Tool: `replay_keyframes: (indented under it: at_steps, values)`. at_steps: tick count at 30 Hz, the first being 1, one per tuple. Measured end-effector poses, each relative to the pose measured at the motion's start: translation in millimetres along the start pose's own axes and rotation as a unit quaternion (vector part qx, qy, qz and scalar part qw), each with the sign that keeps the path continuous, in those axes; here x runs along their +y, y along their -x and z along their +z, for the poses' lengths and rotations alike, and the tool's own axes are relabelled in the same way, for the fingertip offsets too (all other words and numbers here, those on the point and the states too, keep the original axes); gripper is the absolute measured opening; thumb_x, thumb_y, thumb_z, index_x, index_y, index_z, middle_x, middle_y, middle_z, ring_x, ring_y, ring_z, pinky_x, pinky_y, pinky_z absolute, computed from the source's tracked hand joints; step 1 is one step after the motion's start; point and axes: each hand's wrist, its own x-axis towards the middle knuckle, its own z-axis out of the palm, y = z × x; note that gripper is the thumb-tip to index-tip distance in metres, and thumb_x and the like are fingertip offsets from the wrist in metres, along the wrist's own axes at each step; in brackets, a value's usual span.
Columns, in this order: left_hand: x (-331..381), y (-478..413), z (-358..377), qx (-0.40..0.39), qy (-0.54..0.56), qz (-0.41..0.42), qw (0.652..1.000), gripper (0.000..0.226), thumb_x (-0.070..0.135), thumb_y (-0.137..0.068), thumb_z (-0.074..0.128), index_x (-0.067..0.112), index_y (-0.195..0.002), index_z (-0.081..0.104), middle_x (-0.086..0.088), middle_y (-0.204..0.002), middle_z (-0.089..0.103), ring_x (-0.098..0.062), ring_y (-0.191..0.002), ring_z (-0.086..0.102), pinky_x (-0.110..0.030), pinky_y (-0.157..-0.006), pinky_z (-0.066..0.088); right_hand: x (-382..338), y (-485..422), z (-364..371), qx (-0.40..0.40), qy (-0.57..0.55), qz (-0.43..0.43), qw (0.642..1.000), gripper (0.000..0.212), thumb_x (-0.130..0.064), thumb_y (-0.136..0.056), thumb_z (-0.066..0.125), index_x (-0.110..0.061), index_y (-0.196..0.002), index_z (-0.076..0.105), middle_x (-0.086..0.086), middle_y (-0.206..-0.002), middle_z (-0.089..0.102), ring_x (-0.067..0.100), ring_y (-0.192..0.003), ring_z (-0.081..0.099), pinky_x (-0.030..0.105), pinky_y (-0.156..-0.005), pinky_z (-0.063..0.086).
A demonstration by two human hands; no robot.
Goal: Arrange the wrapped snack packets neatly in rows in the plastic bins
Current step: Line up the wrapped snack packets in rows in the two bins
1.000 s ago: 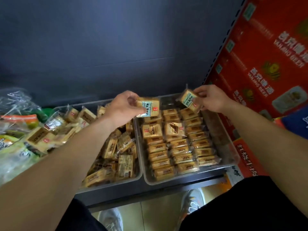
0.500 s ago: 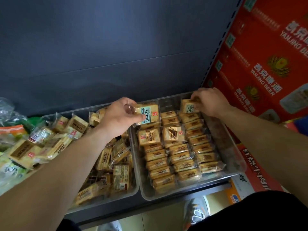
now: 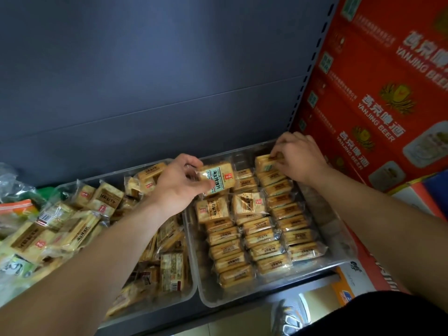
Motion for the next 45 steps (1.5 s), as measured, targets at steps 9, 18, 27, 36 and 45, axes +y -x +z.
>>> replay_keyframes:
  at_steps: [9, 18, 27, 36, 45]
  values:
    - [27, -47, 90, -0.108, -0.024, 0.043, 0.993, 0.037, 0.011, -0.082, 0.082, 0.028, -0.102, 0.056, 0.001, -0.102, 0.069, -0.017, -0.091, 0.071, -0.030, -0.077, 0.059, 31, 57, -15, 0.019, -0.224, 0.182, 0.957, 0.018, -0.017, -0.095, 0.062, -0.017, -0.111, 0.071, 0.004, -0.112, 0.059, 0.025, -0.104, 0.061, 0.034, -0.092, 0.049]
    - [17, -77, 154, 0.042, -0.085, 0.072, 0.993, 0.040, 0.018, -0.082, 0.083, 0.035, -0.104, 0.055, 0.010, -0.114, 0.058, -0.014, -0.103, 0.060, -0.037, -0.095, 0.053, 42, 66, 0, -0.020, -0.277, 0.219, 0.935, 0.015, -0.027, -0.097, 0.060, -0.025, -0.110, 0.067, -0.001, -0.115, 0.059, 0.020, -0.110, 0.057, 0.041, -0.098, 0.049]
    - [14, -78, 157, 0.080, -0.353, 0.201, 0.910, 0.034, 0.051, -0.092, 0.066, 0.035, -0.122, 0.060, 0.005, -0.119, 0.054, -0.019, -0.101, 0.061, -0.040, -0.078, 0.057, 32, 57, 8, -0.003, -0.288, 0.230, 0.930, 0.013, -0.021, -0.094, 0.065, -0.022, -0.108, 0.063, -0.001, -0.114, 0.062, 0.018, -0.102, 0.060, 0.040, -0.092, 0.053]
    - [31, -76, 148, 0.055, -0.392, 0.200, 0.896, 0.025, 0.046, -0.098, 0.059, 0.031, -0.117, 0.068, 0.004, -0.115, 0.059, -0.022, -0.104, 0.061, -0.041, -0.080, 0.057, 19, 52, -10, 0.028, -0.223, 0.250, 0.942, 0.032, -0.026, -0.095, 0.064, -0.018, -0.126, 0.062, 0.004, -0.128, 0.056, 0.026, -0.114, 0.057, 0.048, -0.098, 0.051]
    - [4, -44, 127, -0.020, -0.326, 0.250, 0.911, 0.016, 0.032, -0.094, 0.063, 0.036, -0.109, 0.068, 0.015, -0.119, 0.058, -0.009, -0.106, 0.060, -0.030, -0.088, 0.057, 11, 69, -18, -0.013, -0.175, 0.147, 0.973, 0.025, -0.020, -0.096, 0.063, -0.022, -0.121, 0.067, -0.001, -0.125, 0.055, 0.021, -0.122, 0.049, 0.044, -0.104, 0.046]
